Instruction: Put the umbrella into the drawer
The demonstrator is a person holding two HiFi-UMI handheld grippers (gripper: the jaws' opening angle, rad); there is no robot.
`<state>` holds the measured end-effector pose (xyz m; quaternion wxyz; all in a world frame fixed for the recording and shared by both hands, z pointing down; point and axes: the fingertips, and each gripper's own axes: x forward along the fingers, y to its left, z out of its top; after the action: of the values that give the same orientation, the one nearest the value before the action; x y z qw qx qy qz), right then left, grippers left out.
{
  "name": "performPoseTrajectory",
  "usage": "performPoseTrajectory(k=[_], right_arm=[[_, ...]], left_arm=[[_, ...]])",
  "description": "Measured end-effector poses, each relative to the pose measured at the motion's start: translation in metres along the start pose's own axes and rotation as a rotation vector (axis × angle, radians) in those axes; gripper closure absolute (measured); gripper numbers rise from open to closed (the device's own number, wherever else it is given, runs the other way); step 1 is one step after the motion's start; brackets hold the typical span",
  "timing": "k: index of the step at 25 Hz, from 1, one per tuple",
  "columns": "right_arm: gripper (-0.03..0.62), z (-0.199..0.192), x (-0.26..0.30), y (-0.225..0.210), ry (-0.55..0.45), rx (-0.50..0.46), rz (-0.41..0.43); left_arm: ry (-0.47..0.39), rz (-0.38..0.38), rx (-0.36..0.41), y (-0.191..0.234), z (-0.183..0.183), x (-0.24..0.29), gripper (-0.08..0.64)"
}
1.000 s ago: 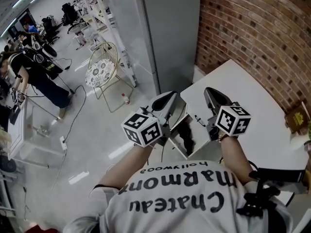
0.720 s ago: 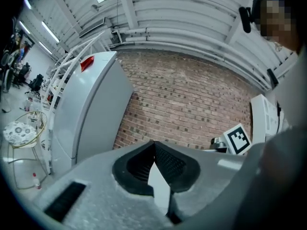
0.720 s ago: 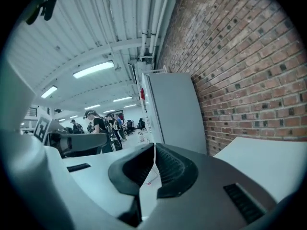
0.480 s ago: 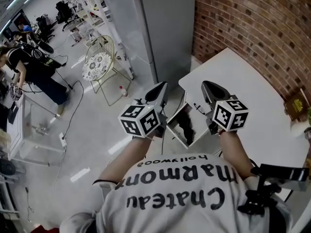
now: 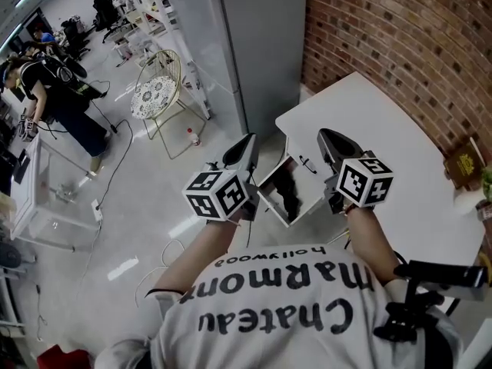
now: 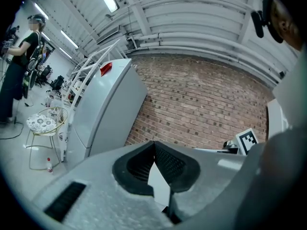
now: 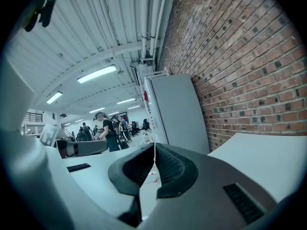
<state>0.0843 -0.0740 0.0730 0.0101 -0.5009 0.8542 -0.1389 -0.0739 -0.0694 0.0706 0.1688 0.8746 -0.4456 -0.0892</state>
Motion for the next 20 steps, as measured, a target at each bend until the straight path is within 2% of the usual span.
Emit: performPoseTrajectory(k=[11,20], right_arm=[[0.574,-0.018,-0.081,-0.017,0.056,-0.013,0.008],[0.574,-0.053,-0.147,-0.014,0.1,0.007,0.043]], left_arm=[[0.028,0.047,-0.002,-0.07,-0.048,-0.034,0.545],[0.035,0.072,-0.039,-0.124,-0.092,-0.076,0.545]])
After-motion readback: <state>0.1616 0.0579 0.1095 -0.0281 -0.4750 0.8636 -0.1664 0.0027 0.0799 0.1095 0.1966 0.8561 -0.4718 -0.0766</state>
